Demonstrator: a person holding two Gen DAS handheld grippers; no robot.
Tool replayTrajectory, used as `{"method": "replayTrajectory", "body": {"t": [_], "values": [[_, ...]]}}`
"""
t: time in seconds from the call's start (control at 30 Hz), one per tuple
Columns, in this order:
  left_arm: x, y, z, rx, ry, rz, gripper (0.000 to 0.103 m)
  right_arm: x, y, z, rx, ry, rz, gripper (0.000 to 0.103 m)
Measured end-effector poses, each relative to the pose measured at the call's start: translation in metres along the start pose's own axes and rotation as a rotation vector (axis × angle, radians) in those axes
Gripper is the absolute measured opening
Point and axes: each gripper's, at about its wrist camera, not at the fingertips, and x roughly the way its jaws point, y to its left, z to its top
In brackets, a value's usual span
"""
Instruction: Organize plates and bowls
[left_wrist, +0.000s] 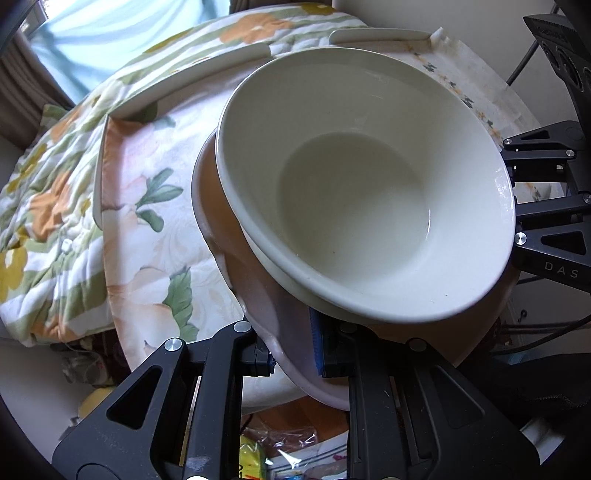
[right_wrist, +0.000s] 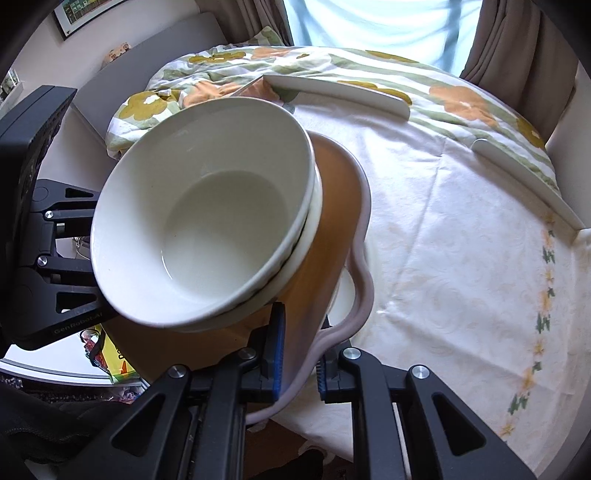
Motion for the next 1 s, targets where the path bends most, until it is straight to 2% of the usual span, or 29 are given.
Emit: {"method": "replayTrajectory", "body": {"t": [0.67,1.0], "values": [[0.028,-0.001,0.012,0.023,0.014,-0.035,0.012,0.012,-0.008,-0.004,0.063,0.020,-0.036,0.013],[0.031,-0.001,0.018,0.024,0.081,-0.032,0.013,0.015,-0.007,0.000,0.065,0.053,-0.045,0.013]]}}
